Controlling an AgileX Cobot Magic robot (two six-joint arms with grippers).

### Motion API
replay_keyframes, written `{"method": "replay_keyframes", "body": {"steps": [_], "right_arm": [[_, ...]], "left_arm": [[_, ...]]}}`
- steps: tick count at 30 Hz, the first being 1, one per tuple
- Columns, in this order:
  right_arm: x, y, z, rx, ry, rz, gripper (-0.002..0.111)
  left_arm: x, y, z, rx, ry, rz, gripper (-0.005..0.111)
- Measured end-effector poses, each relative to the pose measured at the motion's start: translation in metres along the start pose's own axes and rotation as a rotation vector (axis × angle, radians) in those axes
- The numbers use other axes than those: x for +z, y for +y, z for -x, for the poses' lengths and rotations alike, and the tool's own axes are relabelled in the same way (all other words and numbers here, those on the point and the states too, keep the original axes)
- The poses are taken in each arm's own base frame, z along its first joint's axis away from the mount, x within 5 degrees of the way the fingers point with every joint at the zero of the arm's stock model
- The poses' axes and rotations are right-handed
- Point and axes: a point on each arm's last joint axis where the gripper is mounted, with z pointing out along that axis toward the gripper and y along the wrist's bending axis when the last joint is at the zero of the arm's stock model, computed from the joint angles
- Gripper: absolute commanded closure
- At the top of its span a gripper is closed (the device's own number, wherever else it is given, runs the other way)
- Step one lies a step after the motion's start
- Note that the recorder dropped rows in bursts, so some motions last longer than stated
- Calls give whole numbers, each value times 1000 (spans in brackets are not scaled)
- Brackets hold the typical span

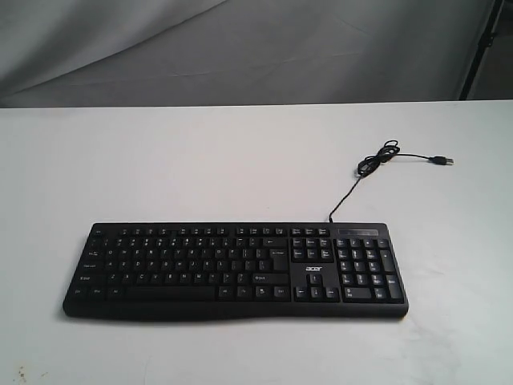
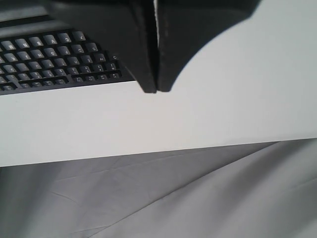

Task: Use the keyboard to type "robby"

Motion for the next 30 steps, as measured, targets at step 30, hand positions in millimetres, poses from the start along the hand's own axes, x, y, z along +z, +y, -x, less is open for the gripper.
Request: {"method": "replay_keyframes", "body": {"steps": [30], "right_arm": [[131, 131, 70, -248, 335, 557, 108]], "left_arm": [[0, 0, 0, 0, 0, 0, 107]]}}
